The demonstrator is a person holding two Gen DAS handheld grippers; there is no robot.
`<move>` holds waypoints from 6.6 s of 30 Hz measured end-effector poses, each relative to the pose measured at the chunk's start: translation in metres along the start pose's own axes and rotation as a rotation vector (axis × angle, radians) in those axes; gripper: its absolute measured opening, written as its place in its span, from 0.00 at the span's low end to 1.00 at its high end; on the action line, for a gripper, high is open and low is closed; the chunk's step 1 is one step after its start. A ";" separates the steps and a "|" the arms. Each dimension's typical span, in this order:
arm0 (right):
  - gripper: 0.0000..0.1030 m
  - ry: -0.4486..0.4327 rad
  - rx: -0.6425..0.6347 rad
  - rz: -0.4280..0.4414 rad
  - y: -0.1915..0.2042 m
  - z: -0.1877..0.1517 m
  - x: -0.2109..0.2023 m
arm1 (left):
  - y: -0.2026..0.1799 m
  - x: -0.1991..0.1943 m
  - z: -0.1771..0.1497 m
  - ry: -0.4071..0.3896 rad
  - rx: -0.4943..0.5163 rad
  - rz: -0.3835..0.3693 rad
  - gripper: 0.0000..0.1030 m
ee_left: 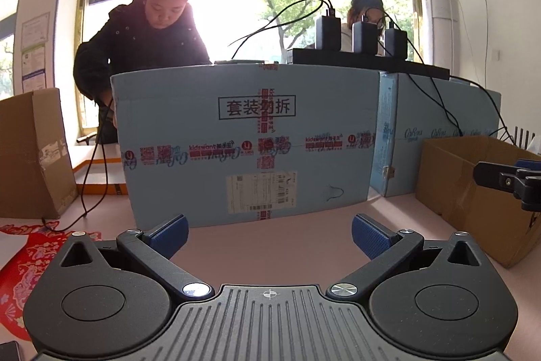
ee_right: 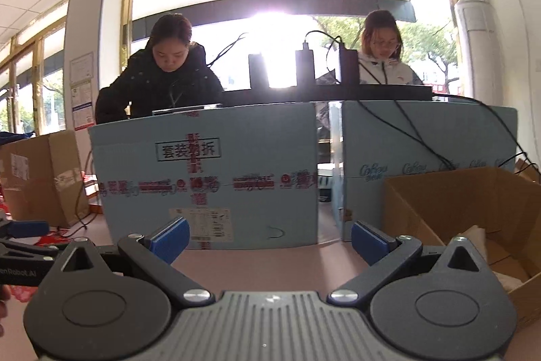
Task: Fold shopping bag
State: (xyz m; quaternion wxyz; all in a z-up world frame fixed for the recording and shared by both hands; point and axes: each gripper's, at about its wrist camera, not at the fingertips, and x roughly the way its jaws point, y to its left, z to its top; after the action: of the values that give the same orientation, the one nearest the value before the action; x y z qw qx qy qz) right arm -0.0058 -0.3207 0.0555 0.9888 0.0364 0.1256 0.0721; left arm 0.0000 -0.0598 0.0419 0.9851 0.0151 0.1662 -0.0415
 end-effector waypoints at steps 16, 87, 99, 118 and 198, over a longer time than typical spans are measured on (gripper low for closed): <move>1.00 0.097 -0.098 -0.026 0.009 -0.034 0.019 | 0.004 -0.009 -0.017 0.038 0.298 0.182 1.00; 1.00 0.187 -0.127 -0.002 0.010 -0.029 0.027 | -0.049 0.009 -0.021 0.051 0.212 -0.015 1.00; 1.00 0.193 -0.128 -0.002 0.012 -0.032 0.025 | -0.049 0.011 -0.021 0.054 0.212 -0.016 1.00; 1.00 0.198 -0.125 -0.001 0.013 -0.034 0.025 | -0.051 0.012 -0.022 0.056 0.213 -0.016 1.00; 1.00 0.223 -0.179 -0.021 -0.008 -0.041 0.030 | 0.016 0.022 -0.037 0.123 0.050 0.210 1.00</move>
State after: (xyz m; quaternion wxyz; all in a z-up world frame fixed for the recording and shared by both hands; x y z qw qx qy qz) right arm 0.0139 -0.3215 0.0078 0.9686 -0.0618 0.2284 0.0761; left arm 0.0100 -0.0440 -0.0002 0.9713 0.0593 0.2229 0.0587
